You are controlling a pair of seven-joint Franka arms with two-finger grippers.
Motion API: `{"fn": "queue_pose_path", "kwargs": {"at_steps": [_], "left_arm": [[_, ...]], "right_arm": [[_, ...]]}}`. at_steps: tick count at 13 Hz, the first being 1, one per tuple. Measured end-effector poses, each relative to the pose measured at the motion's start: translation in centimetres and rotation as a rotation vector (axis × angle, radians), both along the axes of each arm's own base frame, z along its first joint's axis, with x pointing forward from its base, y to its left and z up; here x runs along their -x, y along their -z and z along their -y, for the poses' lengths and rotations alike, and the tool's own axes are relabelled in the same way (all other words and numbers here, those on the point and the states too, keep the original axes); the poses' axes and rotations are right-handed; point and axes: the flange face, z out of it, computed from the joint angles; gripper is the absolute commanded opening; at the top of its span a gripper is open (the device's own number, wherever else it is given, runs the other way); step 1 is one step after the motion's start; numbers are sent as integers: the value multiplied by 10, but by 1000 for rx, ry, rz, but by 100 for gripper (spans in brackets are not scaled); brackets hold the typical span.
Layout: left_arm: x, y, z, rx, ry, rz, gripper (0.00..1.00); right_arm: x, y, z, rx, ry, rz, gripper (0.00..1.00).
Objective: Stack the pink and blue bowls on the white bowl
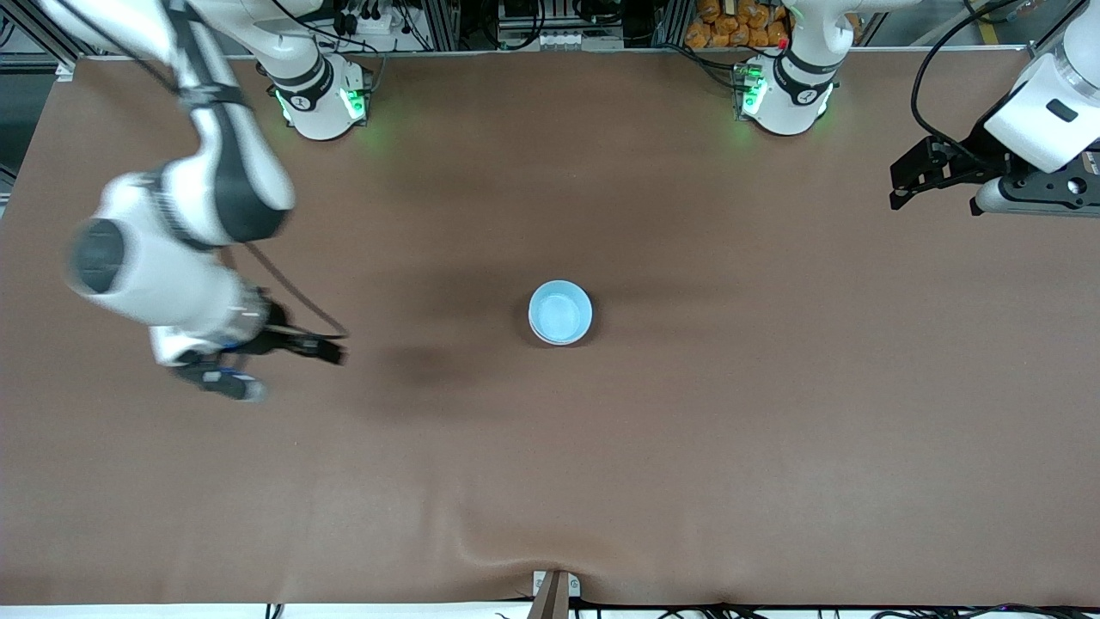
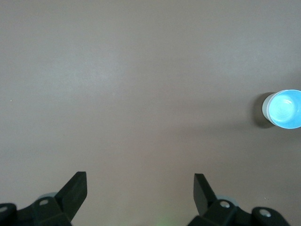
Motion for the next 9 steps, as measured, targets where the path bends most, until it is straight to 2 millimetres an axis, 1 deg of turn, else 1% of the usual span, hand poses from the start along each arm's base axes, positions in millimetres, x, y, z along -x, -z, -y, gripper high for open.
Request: {"fn": "queue_pose_path", "kwargs": {"at_steps": [1, 3, 4, 5, 6, 7, 8, 9], "left_arm": [[0, 0, 0, 0, 1, 0, 100], [0, 0, 0, 0, 1, -1, 100], [0, 0, 0, 0, 1, -1, 100], [0, 0, 1, 0, 1, -1, 100], [0, 0, 1, 0, 1, -1, 100], [0, 0, 1, 0, 1, -1, 100], [0, 0, 1, 0, 2, -1, 100], [0, 1, 1, 0, 2, -1, 100]], "right_arm": [[4, -15, 36, 2, -25, 5, 100], [21, -48, 101, 5, -70, 18, 100], [33, -64, 127, 7, -84, 20, 100], [45, -81, 147, 9, -92, 26, 100], [55, -97, 158, 12, -98, 31, 100], [65, -114, 159, 22, -111, 33, 100], [73, -130, 154, 42, -131, 27, 100], [78, -147, 144, 63, -158, 20, 100]]}}
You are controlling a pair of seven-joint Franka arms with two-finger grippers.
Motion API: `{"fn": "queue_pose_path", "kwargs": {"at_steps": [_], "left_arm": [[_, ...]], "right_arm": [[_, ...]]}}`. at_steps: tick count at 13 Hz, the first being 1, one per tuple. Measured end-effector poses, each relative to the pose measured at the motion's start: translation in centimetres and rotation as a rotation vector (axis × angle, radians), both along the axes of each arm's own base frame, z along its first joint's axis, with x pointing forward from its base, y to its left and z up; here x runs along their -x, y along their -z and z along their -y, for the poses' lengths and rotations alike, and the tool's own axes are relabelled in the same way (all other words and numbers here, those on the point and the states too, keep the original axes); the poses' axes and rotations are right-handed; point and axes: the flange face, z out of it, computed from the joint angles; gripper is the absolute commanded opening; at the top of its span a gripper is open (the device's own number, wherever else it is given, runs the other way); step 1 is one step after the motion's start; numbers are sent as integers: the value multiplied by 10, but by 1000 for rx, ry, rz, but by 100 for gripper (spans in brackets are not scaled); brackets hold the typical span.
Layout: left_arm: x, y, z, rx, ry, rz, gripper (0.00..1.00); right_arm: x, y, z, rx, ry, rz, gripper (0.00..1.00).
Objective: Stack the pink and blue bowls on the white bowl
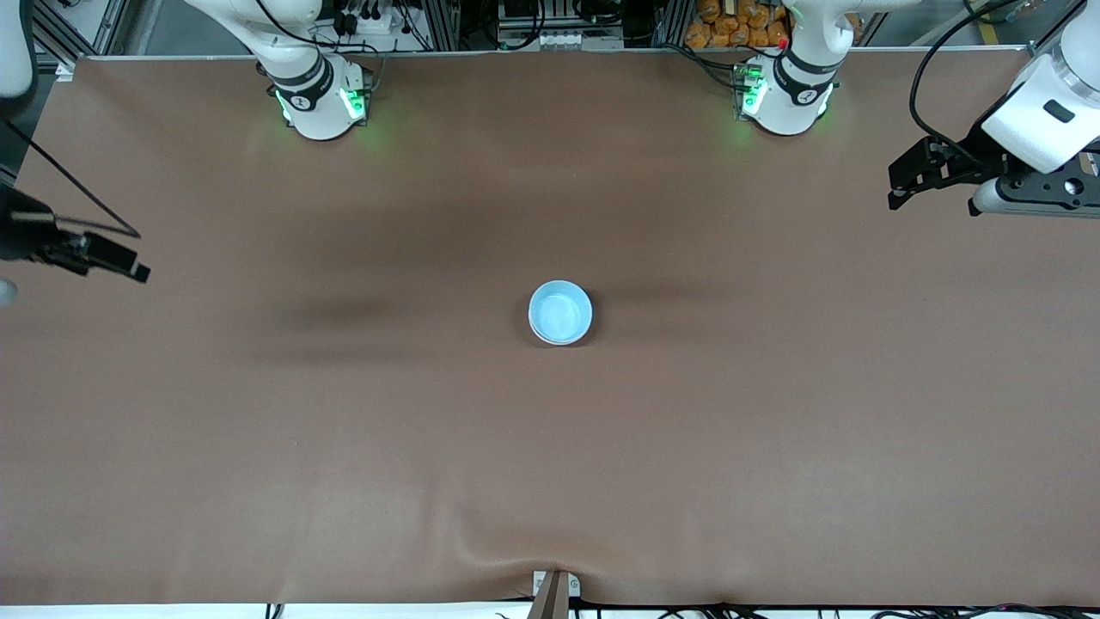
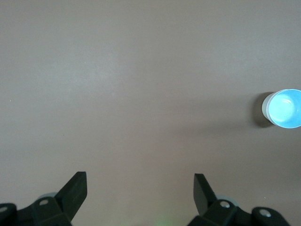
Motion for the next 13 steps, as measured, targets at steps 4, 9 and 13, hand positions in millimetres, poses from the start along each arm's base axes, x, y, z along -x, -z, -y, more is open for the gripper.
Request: {"fn": "queue_pose_path", "kwargs": {"at_steps": [4, 9, 13], "left_arm": [[0, 0, 1, 0, 1, 0, 100], [0, 0, 1, 0, 3, -2, 100], [2, 1, 2, -2, 5, -11, 100]], "right_arm": [[5, -52, -68, 56, -139, 27, 100], [12, -79, -123, 120, -244, 39, 100], [7, -66, -77, 56, -157, -31, 100]]}}
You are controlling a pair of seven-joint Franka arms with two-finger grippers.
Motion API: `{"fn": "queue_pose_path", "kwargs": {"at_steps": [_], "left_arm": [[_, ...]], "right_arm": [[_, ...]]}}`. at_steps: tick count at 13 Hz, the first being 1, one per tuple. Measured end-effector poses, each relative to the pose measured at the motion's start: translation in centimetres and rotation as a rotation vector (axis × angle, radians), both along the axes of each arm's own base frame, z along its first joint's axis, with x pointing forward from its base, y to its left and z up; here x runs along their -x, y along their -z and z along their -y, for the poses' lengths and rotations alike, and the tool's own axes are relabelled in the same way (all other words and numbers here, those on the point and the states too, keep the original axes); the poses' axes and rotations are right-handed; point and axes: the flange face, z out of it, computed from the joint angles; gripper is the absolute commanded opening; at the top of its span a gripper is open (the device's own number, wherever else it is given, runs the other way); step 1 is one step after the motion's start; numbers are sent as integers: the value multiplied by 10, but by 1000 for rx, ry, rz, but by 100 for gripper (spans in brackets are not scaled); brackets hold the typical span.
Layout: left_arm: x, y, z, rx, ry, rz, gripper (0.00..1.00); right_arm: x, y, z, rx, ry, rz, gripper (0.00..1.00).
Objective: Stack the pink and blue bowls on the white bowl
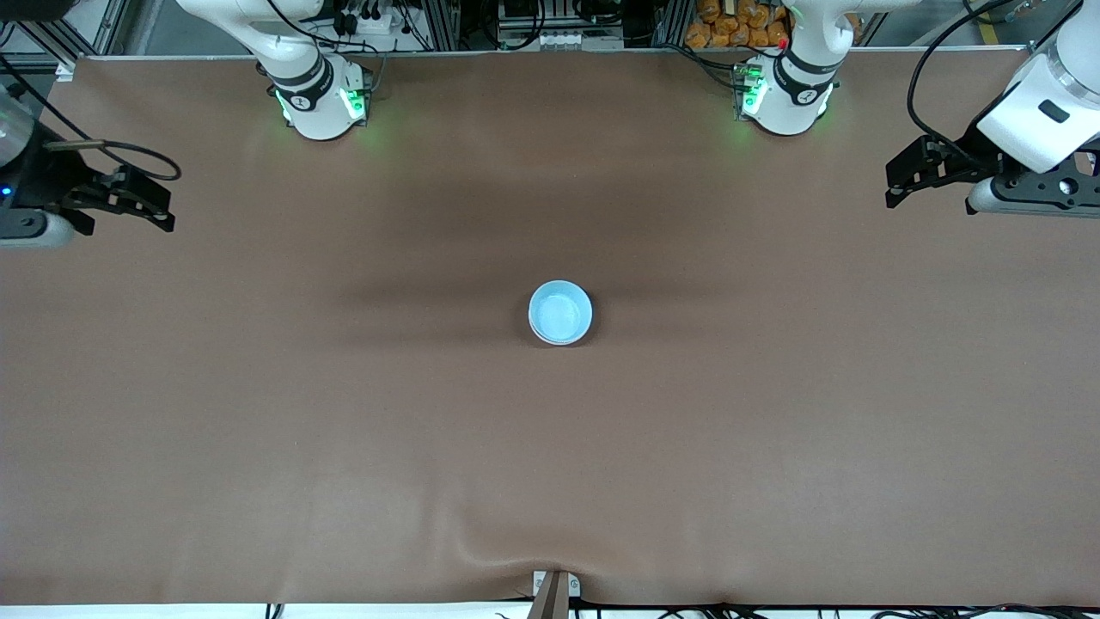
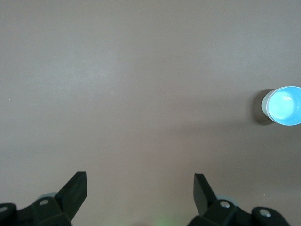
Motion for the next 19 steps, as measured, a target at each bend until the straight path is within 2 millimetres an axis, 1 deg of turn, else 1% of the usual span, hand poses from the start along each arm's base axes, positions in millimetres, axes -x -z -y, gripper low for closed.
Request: {"fn": "queue_pose_path", "kwargs": {"at_steps": [2, 3, 6, 10, 12, 14, 15, 19], "left_arm": [[0, 0, 0, 0, 0, -1, 100], [0, 0, 0, 0, 0, -2, 100], [0, 0, 0, 0, 0, -2, 100], [1, 1, 0, -1, 1, -6, 100], [1, 1, 0, -1, 1, -7, 100], [1, 1, 0, -1, 1, -7, 100], [1, 1, 0, -1, 1, -7, 100], [1, 1, 1, -1, 2, -8, 100]], "right_arm": [[1, 1, 19, -56, 66, -18, 100], [1, 1, 20, -65, 99, -23, 100], [2, 1, 12, -65, 131, -27, 100], [0, 0, 9, -66, 132, -5, 100], [1, 0, -4, -61, 112, 25, 100], [6, -1, -18, 11, 70, 48, 100], [8, -2, -20, 44, 46, 55, 100], [9, -1, -12, 61, 29, 55, 100]]}}
